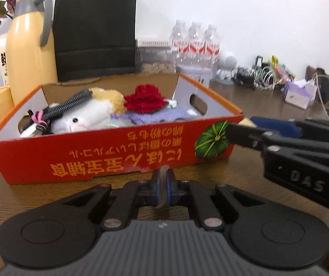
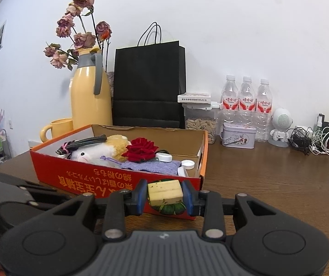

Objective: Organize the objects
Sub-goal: 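Hold the sponge block in the right gripper while the left gripper grasps the clear plastic strip, then carry the sponge block and plastic strip into the box and open both grippers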

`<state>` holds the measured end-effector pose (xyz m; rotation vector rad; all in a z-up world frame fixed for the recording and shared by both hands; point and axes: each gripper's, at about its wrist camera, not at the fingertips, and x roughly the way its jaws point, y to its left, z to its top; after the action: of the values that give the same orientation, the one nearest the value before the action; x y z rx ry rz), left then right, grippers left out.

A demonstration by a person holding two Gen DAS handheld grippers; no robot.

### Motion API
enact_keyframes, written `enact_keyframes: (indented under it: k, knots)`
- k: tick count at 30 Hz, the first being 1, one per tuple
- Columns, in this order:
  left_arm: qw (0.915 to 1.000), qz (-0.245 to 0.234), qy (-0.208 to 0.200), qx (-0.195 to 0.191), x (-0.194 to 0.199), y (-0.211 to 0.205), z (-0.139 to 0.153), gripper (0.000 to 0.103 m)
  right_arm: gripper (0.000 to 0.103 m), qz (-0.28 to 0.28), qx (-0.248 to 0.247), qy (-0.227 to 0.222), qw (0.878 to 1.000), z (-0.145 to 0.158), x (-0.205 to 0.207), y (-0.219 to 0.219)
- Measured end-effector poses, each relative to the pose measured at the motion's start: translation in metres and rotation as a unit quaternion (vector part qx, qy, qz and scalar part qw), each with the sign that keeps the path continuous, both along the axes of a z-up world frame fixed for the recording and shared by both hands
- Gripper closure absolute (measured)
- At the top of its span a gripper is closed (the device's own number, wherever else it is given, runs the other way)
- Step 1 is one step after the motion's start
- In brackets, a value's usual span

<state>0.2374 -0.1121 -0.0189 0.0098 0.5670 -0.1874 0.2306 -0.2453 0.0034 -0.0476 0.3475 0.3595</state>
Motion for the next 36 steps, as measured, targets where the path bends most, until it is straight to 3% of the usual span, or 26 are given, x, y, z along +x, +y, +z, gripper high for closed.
enact_keyframes:
  k: [7,12,20,27,36]
  knots:
    - [0.9992,0.003,-0.033,-0.024,-0.016,0.012,0.016,0.096,0.071,-0.001,0.004,-0.004,1.000,0.001,-0.002,0.000]
    - [0.9966,0.010,-0.070,-0.044,-0.022,0.023,0.043,0.096,0.071,-0.002,0.008,-0.020,1.000,0.008,-0.005,0.003]
    - [0.9895,0.042,-0.130,-0.047,0.003,0.039,0.090,0.096,0.071,-0.004,-0.001,-0.041,0.999,0.037,0.018,0.029]
    - [0.9888,0.062,-0.123,-0.057,0.049,0.052,0.087,0.096,0.071,-0.021,0.007,-0.037,0.999,0.053,0.069,0.054]
    - [0.9925,0.061,-0.087,-0.061,0.103,0.066,0.070,0.096,0.071,-0.027,0.012,-0.008,1.000,0.037,0.128,0.071]
